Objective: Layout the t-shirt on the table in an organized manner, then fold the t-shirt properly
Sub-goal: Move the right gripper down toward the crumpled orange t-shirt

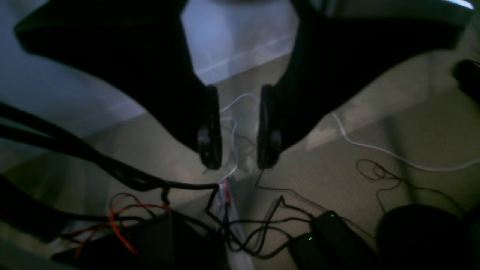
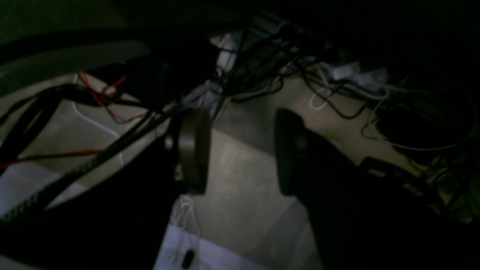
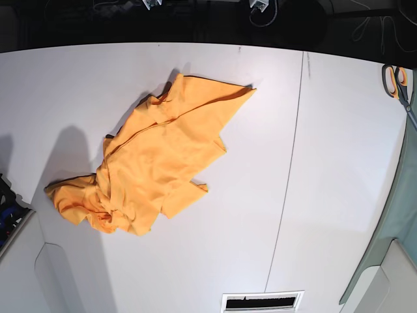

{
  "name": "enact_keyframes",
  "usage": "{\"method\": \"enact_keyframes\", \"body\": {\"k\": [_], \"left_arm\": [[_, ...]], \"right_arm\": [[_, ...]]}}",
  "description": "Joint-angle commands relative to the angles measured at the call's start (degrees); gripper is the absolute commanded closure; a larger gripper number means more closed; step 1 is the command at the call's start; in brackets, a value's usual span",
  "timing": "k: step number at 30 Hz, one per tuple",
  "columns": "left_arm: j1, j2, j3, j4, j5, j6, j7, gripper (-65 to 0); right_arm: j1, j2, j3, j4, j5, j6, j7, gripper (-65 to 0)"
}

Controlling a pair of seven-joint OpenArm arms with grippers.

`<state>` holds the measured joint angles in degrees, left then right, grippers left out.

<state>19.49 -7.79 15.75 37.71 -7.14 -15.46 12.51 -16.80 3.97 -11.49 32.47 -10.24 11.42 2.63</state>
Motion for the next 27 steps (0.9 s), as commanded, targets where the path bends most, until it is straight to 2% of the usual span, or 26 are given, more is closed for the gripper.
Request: {"method": "enact_keyframes", "body": {"k": [1,4,6,11,13,19,23,27], "left_arm": [[1.6,-0.3,-1.8,2.1,-0.1,-1.7,-0.2,-19.9],[5.2,-0.7,-7.4,8.2,-0.3,-5.0,-0.2,-19.9],[7.5,-0.7,-11.0,12.3,-0.3,-5.4,-0.2,-19.9],[13.3,-1.0,-18.2,24.5,-0.3,-5.4,-0.2,-19.9],[15.9,-1.1,-20.8,30.4,-0.5,-5.4,0.2,-19.9],[22.3,-3.2,-26.3,49.2,-7.6,-5.4,4.8,-20.1],[25.1,-4.7,-29.6,61.4,-10.9,-5.4,8.6,-20.2],[26.4,-7.2,-31.2,70.5,-15.0,-10.8,9.2,-28.4]], "right_arm": [[-1.5,0.3,0.1,2.4,0.2,0.3,0.6,-28.0],[-5.7,1.0,0.1,9.9,0.2,0.3,0.3,-28.0],[-8.5,1.8,0.1,15.0,0.7,0.5,0.3,-28.0],[-14.2,4.4,0.1,26.3,5.4,5.7,-0.3,-28.0],[-16.6,5.3,0.1,30.7,5.8,6.3,-1.4,-28.0],[-23.1,9.2,0.1,43.5,9.4,6.4,-2.9,-28.0],[-26.8,12.0,0.1,51.9,9.4,6.4,-4.2,-28.0],[-28.6,14.1,0.1,59.5,11.8,6.4,-6.3,-28.0]]}}
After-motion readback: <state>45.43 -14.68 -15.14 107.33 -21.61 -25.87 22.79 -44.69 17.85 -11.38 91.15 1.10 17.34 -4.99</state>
